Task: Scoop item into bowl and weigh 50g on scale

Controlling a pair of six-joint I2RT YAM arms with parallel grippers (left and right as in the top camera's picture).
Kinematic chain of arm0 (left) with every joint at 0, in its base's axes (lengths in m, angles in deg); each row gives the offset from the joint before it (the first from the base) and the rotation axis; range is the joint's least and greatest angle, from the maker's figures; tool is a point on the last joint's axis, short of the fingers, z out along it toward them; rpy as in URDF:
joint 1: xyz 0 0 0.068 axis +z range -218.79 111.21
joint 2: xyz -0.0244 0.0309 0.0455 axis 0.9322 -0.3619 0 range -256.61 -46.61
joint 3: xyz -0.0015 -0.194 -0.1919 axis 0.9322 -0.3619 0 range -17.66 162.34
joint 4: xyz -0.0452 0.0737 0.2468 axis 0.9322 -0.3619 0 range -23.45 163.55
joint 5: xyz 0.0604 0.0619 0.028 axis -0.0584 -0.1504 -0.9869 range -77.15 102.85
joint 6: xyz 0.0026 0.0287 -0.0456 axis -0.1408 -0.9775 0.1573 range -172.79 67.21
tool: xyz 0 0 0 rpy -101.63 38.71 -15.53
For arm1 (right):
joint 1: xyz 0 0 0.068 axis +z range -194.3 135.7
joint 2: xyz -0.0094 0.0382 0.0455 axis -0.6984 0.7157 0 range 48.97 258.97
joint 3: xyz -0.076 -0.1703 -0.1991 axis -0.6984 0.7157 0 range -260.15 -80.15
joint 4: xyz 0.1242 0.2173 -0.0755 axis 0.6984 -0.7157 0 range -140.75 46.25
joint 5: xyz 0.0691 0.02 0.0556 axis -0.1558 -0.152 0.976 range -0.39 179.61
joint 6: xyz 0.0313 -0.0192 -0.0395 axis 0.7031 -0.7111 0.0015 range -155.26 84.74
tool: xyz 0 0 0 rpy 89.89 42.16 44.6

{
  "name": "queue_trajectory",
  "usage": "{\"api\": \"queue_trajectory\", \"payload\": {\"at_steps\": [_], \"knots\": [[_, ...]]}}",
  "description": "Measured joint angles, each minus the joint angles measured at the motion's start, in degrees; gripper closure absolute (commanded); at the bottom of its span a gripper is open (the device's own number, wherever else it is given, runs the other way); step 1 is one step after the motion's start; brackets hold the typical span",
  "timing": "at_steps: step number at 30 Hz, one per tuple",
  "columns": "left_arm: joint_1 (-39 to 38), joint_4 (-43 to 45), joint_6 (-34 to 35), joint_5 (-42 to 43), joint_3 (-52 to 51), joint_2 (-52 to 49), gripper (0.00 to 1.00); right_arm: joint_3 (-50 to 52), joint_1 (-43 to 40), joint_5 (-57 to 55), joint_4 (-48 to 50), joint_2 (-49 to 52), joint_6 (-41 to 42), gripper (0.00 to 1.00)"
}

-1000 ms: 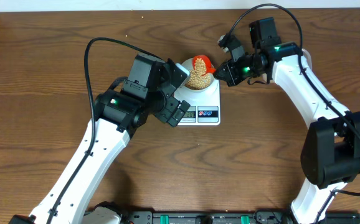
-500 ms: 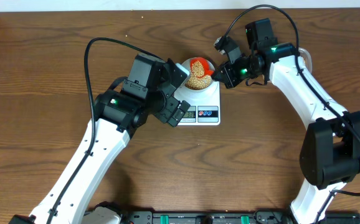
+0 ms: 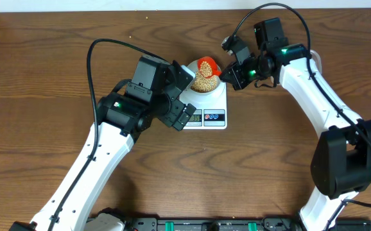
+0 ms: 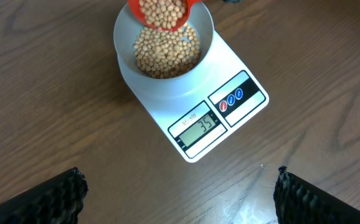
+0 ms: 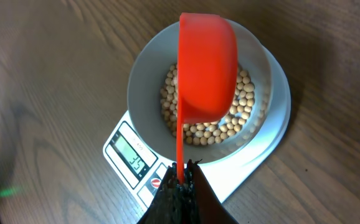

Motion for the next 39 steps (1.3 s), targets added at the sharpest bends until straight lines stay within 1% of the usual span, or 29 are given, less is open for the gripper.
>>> {"api": "queue_trajectory", "payload": {"at_steps": [13,39], "knots": [[0.00,0.00,0.02,0.00,0.00,0.00,0.02,0.00,0.00,-0.59,-0.07,-0.17,-0.44,0.99],[0.00,0.00,0.00,0.00,0.00,0.00,0.02,0.00,0.00,-1.31,-0.83,-0.17,-8.33,0.99]]}}
